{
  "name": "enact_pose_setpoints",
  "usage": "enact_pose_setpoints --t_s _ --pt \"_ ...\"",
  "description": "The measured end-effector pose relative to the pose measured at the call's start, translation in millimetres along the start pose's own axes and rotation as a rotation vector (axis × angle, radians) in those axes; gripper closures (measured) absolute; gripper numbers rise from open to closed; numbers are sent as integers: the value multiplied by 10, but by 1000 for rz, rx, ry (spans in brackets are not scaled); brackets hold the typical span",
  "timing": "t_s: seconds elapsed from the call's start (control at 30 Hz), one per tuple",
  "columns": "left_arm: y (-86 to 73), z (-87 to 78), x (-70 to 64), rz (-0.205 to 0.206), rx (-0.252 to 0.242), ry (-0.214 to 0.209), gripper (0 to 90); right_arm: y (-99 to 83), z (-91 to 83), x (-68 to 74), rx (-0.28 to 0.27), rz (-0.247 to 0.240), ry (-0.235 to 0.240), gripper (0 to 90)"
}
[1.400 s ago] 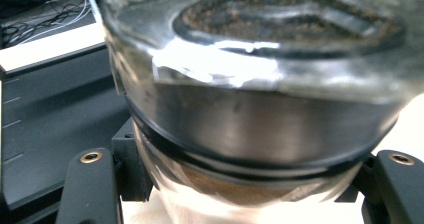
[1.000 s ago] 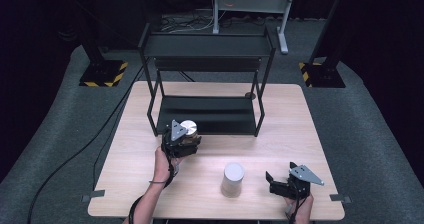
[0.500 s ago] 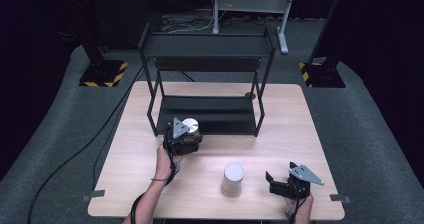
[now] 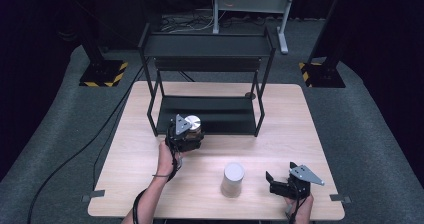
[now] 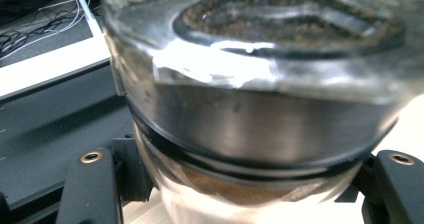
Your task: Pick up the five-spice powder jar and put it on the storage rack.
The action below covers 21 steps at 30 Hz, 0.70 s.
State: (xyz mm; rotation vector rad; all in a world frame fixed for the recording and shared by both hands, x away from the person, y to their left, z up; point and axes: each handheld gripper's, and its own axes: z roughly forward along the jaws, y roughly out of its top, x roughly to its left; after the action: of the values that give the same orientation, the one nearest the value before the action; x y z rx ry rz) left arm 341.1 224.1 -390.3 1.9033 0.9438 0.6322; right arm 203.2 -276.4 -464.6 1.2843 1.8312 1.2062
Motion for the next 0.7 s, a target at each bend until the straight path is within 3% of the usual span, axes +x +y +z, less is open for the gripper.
enact_pose_setpoints --t_s 0.7 --pt "77 140 34 -3 11 9 314 -1 -2 8 -1 -4 -3 0"
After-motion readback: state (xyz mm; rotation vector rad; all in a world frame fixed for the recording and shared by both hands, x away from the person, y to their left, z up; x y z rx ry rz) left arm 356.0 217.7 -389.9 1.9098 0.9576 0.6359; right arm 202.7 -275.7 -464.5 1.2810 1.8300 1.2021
